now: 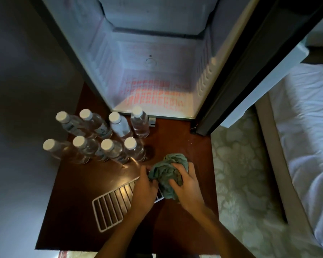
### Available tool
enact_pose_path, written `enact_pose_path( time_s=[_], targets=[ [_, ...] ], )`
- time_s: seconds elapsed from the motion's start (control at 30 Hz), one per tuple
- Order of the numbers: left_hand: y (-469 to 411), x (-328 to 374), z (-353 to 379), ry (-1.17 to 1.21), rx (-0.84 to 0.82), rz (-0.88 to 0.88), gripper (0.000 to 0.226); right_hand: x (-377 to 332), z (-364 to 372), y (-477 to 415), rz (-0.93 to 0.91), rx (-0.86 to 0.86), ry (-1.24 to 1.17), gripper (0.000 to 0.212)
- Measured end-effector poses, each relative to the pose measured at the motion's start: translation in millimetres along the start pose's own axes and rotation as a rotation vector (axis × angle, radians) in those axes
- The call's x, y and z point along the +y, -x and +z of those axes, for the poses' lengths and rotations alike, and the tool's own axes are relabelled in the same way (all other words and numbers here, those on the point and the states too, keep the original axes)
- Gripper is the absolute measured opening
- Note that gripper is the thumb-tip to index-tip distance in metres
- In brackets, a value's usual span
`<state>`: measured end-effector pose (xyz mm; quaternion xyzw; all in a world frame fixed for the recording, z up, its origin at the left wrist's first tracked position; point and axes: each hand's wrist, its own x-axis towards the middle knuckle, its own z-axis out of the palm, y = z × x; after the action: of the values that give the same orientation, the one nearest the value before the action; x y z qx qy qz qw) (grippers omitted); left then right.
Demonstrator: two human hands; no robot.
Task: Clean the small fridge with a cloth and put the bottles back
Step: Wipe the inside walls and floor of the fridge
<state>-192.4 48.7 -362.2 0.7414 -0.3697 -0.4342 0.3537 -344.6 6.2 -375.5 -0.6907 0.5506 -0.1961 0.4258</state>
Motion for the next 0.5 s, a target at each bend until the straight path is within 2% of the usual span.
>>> enact_pose_path(
  time_s=[0.17, 0.3, 0.5],
  targets=[
    [-19, 2, 27, 0.137, -0.017, -0.094, 0.039, 5, -37, -62, -0.039, 0.113, 0.021, 0.045],
    [-28, -8, 34, 0.141, -0.058, -0.143, 0.031, -18, -50, -139, -0.128, 0.17, 0.079, 0.043],
    [-44, -5, 28, -0.14, -0.133, -0.048, 0.023, -72, -54, -262, -0.262, 0.175, 0.294, 0.046]
  ],
)
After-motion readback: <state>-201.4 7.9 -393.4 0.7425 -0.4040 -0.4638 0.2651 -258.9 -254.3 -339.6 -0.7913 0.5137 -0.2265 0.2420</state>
